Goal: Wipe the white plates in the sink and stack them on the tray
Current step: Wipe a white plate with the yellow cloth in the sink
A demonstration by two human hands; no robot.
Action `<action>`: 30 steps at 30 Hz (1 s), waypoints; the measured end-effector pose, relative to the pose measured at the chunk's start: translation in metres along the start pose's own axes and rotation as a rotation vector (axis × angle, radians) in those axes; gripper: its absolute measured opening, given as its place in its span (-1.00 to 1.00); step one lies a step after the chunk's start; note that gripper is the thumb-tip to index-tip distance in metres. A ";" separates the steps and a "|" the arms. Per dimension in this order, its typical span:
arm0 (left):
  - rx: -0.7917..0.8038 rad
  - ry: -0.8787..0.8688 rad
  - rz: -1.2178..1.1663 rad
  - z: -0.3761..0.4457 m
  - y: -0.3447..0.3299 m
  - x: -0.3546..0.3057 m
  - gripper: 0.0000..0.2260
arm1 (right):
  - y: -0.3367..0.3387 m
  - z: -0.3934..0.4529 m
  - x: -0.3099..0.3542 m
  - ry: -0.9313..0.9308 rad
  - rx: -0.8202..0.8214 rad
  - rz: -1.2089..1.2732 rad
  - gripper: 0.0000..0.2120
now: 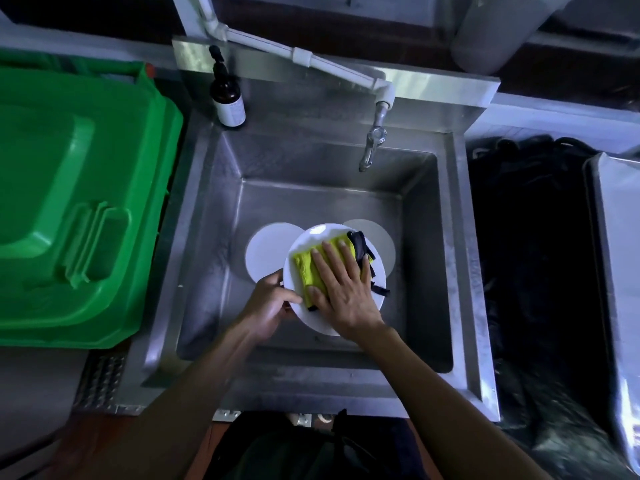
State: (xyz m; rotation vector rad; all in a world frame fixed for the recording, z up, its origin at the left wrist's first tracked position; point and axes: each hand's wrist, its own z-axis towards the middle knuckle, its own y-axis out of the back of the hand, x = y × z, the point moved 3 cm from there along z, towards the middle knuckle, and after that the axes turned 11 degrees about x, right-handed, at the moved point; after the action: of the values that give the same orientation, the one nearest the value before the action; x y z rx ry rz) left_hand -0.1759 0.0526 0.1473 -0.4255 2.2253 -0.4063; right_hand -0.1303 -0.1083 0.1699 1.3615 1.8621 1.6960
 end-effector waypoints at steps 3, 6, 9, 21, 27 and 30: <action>0.041 0.017 0.027 0.000 0.002 0.001 -0.53 | 0.002 0.014 0.000 -0.001 -0.010 -0.013 -0.40; 0.021 0.022 0.027 0.000 0.003 -0.001 -0.54 | 0.006 0.028 0.006 0.002 0.009 -0.023 -0.38; -0.020 0.013 0.015 0.000 0.001 -0.006 -0.54 | 0.013 0.037 0.009 0.024 0.005 -0.032 -0.37; -0.116 -0.111 -0.061 0.005 -0.043 -0.026 -0.56 | 0.055 0.047 -0.047 -0.130 -0.087 0.038 -0.35; -0.179 -0.135 -0.133 0.008 -0.063 -0.025 -0.47 | 0.054 0.021 -0.081 -0.177 -0.041 0.063 -0.33; -0.205 -0.153 -0.182 0.011 -0.069 -0.027 -0.48 | 0.047 0.006 -0.084 -0.184 -0.024 0.067 -0.34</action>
State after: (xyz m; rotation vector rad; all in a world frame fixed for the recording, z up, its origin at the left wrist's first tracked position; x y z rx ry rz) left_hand -0.1399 0.0012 0.1877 -0.7475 2.0934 -0.2312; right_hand -0.0617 -0.1760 0.1786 1.5294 1.7087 1.5595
